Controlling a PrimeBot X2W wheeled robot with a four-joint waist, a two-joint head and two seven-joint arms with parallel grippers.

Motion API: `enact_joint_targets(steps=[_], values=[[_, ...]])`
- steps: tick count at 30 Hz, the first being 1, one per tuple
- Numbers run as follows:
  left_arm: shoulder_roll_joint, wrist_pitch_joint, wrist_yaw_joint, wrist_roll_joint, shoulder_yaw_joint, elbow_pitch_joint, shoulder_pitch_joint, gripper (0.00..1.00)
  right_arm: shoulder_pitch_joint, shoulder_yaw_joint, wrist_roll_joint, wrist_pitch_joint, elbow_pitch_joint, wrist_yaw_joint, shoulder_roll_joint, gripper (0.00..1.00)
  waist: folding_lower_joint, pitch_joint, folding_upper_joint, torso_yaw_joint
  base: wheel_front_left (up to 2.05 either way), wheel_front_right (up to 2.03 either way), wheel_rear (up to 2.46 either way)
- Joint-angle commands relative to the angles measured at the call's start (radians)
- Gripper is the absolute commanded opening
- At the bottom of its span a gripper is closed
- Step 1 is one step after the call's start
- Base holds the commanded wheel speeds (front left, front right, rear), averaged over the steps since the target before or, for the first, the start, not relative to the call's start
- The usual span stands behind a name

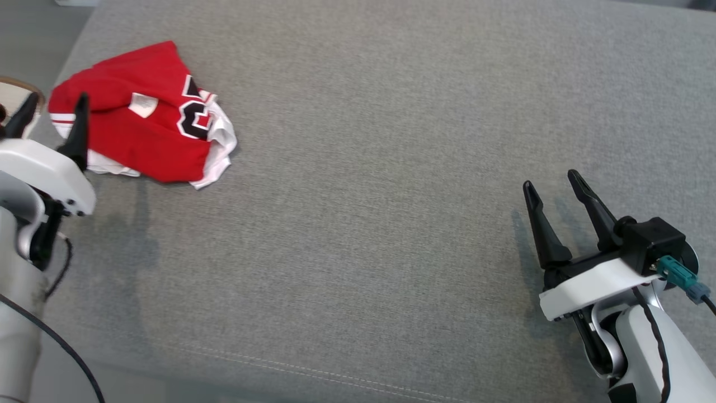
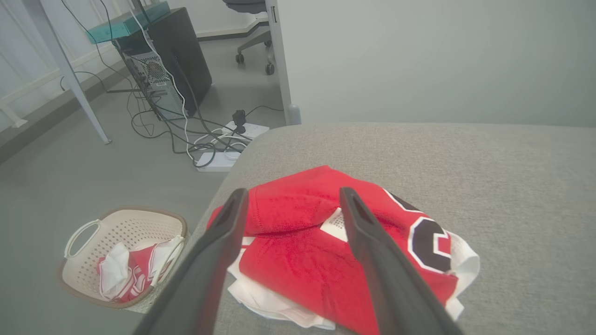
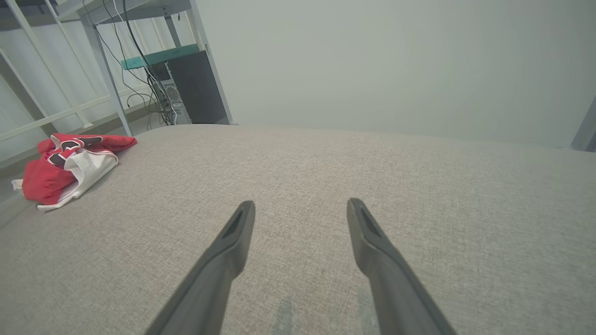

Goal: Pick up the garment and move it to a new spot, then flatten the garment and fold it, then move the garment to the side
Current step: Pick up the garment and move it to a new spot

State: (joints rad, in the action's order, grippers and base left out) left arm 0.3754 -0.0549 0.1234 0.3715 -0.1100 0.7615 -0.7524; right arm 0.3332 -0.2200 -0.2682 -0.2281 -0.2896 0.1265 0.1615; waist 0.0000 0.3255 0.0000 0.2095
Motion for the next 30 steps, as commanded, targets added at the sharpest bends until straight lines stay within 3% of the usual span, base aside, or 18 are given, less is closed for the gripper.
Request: enact_joint_targets(steps=[1,9,16,30], values=[[0.073,0.007,0.007,0.019,0.022,-0.001,-0.051,1.0,0.018,-0.024,0.013,-0.001,0.034,0.004,-0.002,1.0,0.0,0.03,0.0,-0.03,0.0,0.0,0.0],[0.159,0.065,0.007,0.129,-0.017,0.134,-0.153,1.0,0.051,-0.035,0.026,-0.004,0.045,0.004,-0.007,1.0,0.0,0.093,0.0,-0.095,0.0,0.0,0.0],[0.196,0.1,0.007,0.213,-0.023,0.22,-0.187,1.0,0.067,-0.039,0.032,-0.006,0.053,0.004,-0.008,1.0,0.0,0.12,0.0,-0.136,0.0,0.0,0.0],[0.166,0.162,-0.008,0.272,-0.009,0.387,-0.214,1.0,0.08,-0.023,0.042,-0.001,0.073,0.004,-0.012,1.0,0.0,0.169,0.0,-0.171,0.0,0.0,0.0]])
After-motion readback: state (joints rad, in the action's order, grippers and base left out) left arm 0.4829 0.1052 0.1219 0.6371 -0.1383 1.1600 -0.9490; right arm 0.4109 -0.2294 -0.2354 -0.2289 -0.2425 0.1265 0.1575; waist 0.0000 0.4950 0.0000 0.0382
